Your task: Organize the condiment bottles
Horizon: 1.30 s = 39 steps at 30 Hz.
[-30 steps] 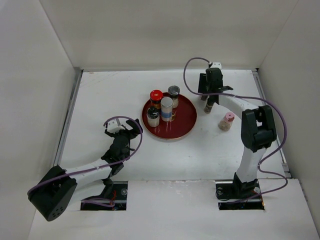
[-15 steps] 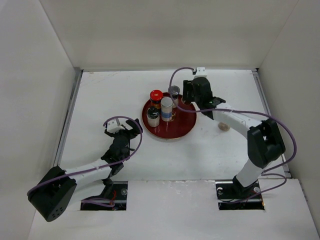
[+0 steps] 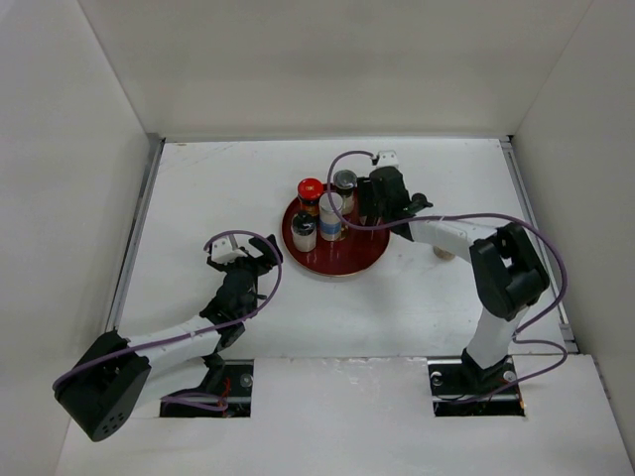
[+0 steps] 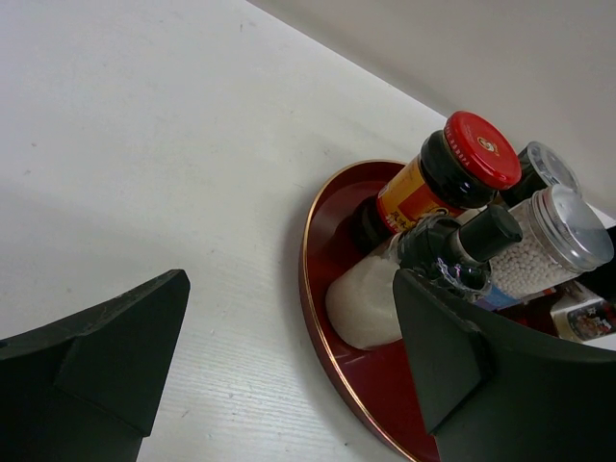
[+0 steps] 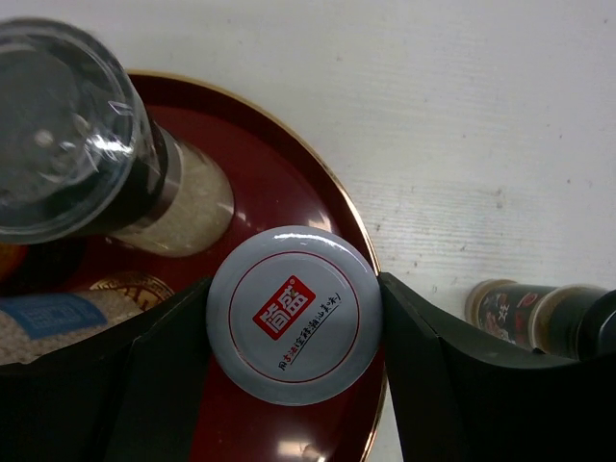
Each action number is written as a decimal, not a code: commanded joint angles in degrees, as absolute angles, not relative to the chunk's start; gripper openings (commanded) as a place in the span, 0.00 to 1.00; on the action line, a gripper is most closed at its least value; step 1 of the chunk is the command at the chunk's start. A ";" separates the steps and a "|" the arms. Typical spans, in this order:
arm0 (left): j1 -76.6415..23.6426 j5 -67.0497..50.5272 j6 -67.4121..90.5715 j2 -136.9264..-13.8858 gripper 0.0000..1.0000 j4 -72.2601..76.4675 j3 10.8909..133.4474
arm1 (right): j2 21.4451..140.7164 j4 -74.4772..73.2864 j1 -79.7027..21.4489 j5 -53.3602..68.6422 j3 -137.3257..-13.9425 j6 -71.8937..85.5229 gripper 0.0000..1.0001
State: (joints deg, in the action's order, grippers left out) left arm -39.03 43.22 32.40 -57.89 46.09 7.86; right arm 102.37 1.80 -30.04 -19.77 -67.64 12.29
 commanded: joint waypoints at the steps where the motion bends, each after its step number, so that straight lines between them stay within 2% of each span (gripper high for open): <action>1: -39.07 42.71 32.96 -57.13 0.88 47.99 8.96 | 101.16 8.79 -30.63 -21.53 -67.94 13.10 0.63; 6: -39.24 42.71 32.96 -58.01 0.88 48.16 9.23 | 101.34 9.23 -31.33 -20.92 -66.97 13.01 0.71; 10: -39.33 42.80 32.96 -57.13 0.88 48.34 8.97 | 98.62 9.58 -31.33 -21.62 -66.53 13.27 0.92; 15: -39.33 42.71 32.96 -56.51 0.88 47.99 8.79 | 90.81 9.49 -31.33 -21.71 -64.87 13.62 1.00; 19: -39.42 42.37 33.05 -57.30 0.88 47.99 9.05 | 84.91 9.67 -28.44 -24.33 -60.92 15.46 1.00; 23: -39.33 42.01 33.05 -56.69 0.88 47.99 9.05 | 83.15 8.97 -23.87 -32.15 -55.91 17.05 0.99; 30: -39.51 42.01 33.13 -57.39 0.88 48.43 9.05 | 88.76 4.75 -20.35 -30.42 -57.04 17.75 0.99; 34: -39.42 41.92 33.13 -57.39 0.88 48.51 9.14 | 91.75 5.62 -18.85 -27.78 -57.74 18.72 0.91; 39: -39.33 41.92 33.13 -57.92 0.88 48.51 9.23 | 94.57 6.15 -18.15 -26.37 -58.62 19.16 0.75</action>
State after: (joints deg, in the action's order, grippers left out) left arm -39.18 42.70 32.45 -57.56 46.13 7.86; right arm 94.04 4.32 -18.70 -27.46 -56.21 18.00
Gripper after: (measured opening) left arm 0.877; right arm 0.769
